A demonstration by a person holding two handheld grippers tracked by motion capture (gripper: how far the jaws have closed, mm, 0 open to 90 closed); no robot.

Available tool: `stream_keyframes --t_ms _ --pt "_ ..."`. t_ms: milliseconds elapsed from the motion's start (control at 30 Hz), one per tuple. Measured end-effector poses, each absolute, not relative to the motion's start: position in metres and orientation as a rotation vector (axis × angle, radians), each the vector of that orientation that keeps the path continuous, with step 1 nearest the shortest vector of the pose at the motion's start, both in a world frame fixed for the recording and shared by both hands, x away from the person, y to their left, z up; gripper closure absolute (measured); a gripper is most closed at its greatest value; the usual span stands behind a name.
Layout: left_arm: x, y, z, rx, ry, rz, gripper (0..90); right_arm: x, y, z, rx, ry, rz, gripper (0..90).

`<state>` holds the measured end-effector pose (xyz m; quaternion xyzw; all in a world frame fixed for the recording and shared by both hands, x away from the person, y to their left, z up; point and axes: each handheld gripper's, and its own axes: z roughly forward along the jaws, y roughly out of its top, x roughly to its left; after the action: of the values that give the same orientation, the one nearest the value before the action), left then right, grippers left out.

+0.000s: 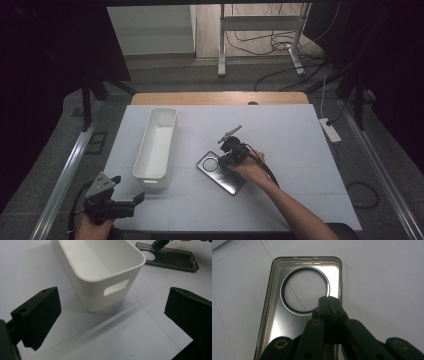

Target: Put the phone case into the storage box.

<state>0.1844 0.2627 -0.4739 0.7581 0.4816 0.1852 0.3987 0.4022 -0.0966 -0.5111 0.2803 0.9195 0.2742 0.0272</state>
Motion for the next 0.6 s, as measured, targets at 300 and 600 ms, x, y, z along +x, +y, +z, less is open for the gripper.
stream_keyframes --t_ms 300,600 --pt "0.184 0.263 -0.474 1.918 1.219 0.466 1.5 0.404 -0.104 -0.511 0.905 2.818 0.834 90.0" --pt "0.184 0.263 -0.474 1.914 1.220 0.466 1.6 0.410 -0.116 -0.510 0.964 2.783 0.824 90.0"
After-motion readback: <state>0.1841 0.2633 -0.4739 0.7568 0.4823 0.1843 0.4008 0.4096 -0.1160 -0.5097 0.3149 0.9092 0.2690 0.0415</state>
